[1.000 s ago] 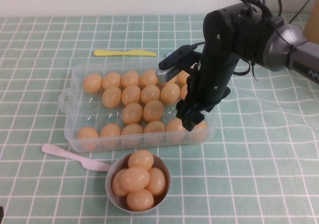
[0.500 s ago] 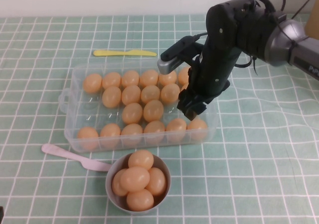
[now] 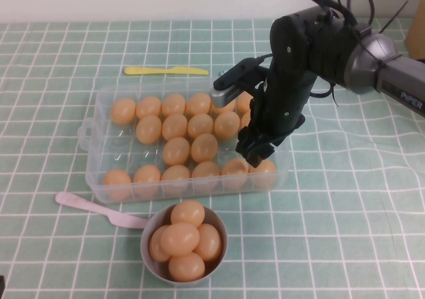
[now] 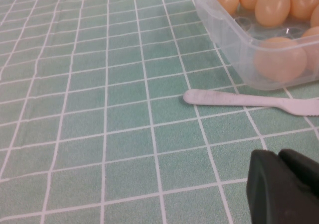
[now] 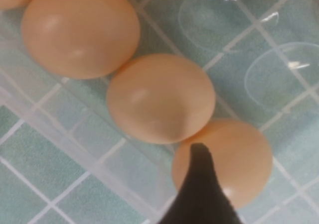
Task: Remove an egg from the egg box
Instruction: Pick up the egg from the plastic box
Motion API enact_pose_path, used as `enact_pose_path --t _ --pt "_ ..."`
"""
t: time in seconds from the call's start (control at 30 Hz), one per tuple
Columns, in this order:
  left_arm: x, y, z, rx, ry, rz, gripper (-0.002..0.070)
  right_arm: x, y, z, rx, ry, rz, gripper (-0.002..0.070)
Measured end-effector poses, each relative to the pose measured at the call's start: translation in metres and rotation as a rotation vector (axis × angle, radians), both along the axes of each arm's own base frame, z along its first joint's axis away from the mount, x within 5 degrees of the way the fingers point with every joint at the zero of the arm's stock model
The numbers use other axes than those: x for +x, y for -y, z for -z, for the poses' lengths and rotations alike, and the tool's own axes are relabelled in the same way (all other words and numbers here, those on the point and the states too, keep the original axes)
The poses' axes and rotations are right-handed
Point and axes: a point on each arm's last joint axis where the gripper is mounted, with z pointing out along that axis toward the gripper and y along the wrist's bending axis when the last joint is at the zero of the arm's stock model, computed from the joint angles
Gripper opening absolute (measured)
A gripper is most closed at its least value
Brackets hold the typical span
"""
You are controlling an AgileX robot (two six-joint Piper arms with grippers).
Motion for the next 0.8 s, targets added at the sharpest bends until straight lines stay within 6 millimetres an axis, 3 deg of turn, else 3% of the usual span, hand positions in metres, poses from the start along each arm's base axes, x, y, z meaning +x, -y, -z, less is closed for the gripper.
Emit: enact_pose_path --t 0.37,0.8 --pt "0.0 0.0 0.0 0.0 0.0 0.0 -0.0004 0.002 -0.002 0.013 -0.011 -0.028 0.001 0.0451" --pt "0.0 0.0 0.0 0.0 0.0 0.0 -0.0004 0.002 -0.002 0.013 -0.011 -0.028 0.001 0.0451"
